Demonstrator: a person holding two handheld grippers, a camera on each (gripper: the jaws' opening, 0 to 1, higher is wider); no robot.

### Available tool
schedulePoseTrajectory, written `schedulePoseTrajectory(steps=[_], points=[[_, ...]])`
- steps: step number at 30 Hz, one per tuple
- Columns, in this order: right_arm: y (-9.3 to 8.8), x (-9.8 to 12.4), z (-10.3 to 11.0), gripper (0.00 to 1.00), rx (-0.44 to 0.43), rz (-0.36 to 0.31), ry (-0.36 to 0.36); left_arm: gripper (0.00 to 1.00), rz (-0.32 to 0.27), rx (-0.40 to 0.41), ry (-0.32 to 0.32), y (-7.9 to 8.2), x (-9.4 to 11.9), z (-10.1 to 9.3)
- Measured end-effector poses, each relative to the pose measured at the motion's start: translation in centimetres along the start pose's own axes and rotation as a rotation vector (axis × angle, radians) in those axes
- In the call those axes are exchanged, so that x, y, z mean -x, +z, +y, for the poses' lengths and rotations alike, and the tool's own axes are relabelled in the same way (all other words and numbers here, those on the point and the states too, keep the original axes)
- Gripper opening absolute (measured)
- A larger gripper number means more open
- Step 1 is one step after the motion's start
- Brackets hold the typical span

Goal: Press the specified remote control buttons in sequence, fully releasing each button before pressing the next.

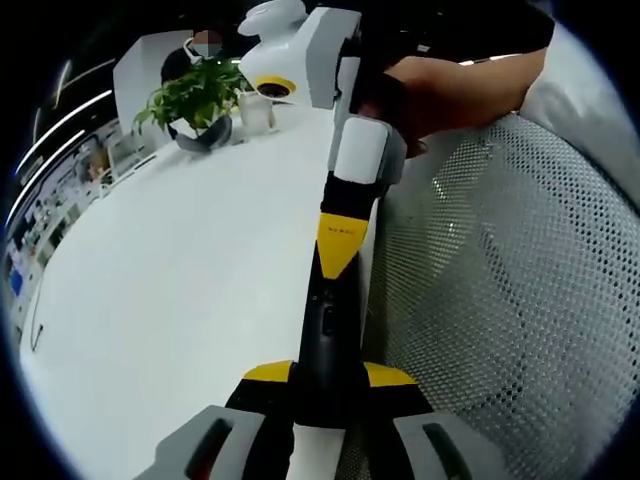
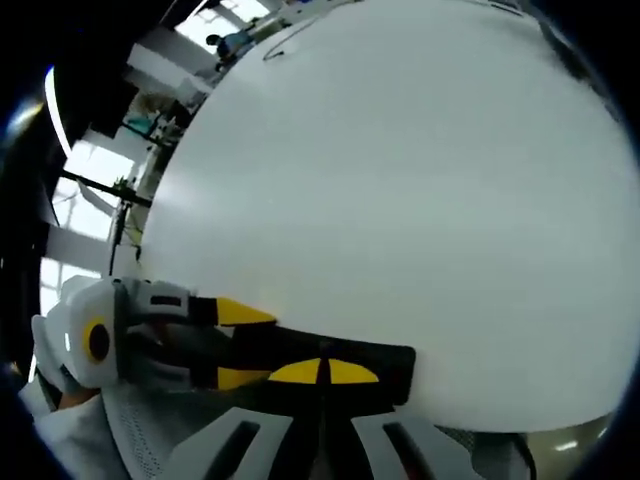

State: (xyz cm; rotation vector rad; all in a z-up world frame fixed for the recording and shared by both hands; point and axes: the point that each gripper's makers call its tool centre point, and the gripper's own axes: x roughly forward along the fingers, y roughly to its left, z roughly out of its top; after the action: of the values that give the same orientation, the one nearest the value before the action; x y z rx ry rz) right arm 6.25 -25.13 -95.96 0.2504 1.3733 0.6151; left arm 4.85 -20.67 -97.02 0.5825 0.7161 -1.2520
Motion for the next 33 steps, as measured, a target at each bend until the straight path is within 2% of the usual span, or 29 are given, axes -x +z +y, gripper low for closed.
schedulePoseTrajectory(steps=[17, 23, 33], points=[[0.04, -0.14, -0.08, 0.0, 0.041, -0.001, -0.021, 0.24, -0.001, -0.004, 0.0, 0.04, 0.01, 0.08], [0.01, -0.24, 0.04, 0.0, 0.113, 0.002, -0.057, 0.24, -0.004, 0.001, 0.0, 0.09, -0.01, 0.14], [0.11, -0.09, -0.13, 0.0, 0.08, -0.003, -0.036, 0.24, -0.002, -0.003, 0.001, 0.13, -0.01, 0.13]])
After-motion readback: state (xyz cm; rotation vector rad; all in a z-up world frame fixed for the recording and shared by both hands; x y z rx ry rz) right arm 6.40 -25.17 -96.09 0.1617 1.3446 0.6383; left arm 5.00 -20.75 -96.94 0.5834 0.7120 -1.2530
